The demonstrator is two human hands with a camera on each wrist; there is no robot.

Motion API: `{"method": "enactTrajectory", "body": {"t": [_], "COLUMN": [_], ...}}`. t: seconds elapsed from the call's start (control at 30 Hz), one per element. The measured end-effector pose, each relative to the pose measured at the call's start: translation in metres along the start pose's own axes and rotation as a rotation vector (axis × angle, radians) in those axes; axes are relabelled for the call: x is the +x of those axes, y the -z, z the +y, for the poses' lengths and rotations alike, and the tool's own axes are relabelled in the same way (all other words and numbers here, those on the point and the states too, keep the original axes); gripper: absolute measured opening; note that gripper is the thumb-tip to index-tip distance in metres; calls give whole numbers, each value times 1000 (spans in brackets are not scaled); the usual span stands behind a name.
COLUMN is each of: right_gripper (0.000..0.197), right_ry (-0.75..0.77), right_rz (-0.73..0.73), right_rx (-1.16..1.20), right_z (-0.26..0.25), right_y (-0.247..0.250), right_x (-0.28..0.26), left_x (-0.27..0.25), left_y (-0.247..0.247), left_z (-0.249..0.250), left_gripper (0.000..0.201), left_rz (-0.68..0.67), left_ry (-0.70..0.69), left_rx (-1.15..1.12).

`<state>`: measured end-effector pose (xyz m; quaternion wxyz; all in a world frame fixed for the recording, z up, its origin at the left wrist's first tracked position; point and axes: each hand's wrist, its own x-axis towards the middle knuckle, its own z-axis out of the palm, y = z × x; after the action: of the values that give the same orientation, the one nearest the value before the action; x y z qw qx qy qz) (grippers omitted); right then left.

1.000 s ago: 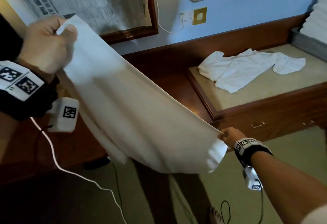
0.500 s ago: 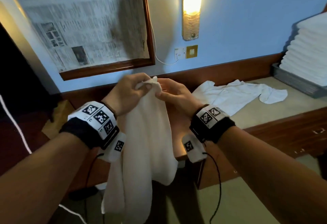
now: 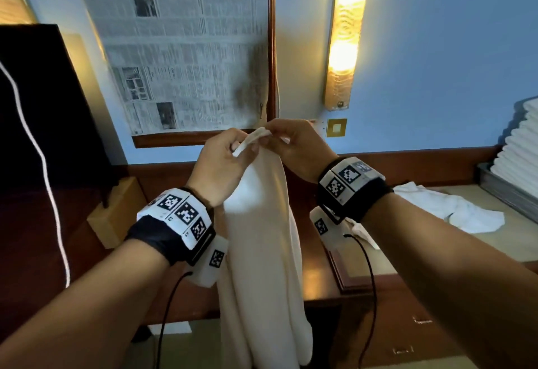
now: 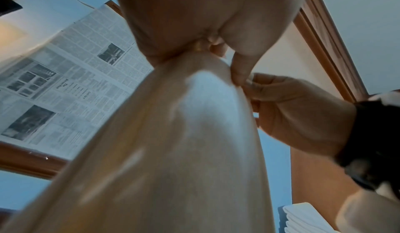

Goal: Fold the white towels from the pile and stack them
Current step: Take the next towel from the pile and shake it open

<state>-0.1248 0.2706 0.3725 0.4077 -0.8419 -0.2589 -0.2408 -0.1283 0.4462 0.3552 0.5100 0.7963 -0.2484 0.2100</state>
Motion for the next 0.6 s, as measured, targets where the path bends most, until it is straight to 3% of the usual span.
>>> {"method": "enactTrajectory", "body": {"t": [0.17,0.27,0.37,0.47,0.6], "right_gripper": [9,11,12,9,7], "right_ry": [66,82,44,-34,-48], "right_rz": [32,57,134,197,198], "right_rx": [-81,-88,-87,-14,31], "right_z": [0,7,16,27,35], "right_y": [18,30,44,64,81], "right_x": [10,9,9,5,-3], "left_x": [-2,-3,-20,-50,-73], "left_y": [-21,-36,-58,-83,-119], "left_z": [0,-3,-19,-43,-68], "left_gripper": [18,18,24,9,14], "left_rz": [125,168,166,153,27], "left_ry": [-7,34,91,141,366], "left_rx": [-43,-84,-81,86,173]}}
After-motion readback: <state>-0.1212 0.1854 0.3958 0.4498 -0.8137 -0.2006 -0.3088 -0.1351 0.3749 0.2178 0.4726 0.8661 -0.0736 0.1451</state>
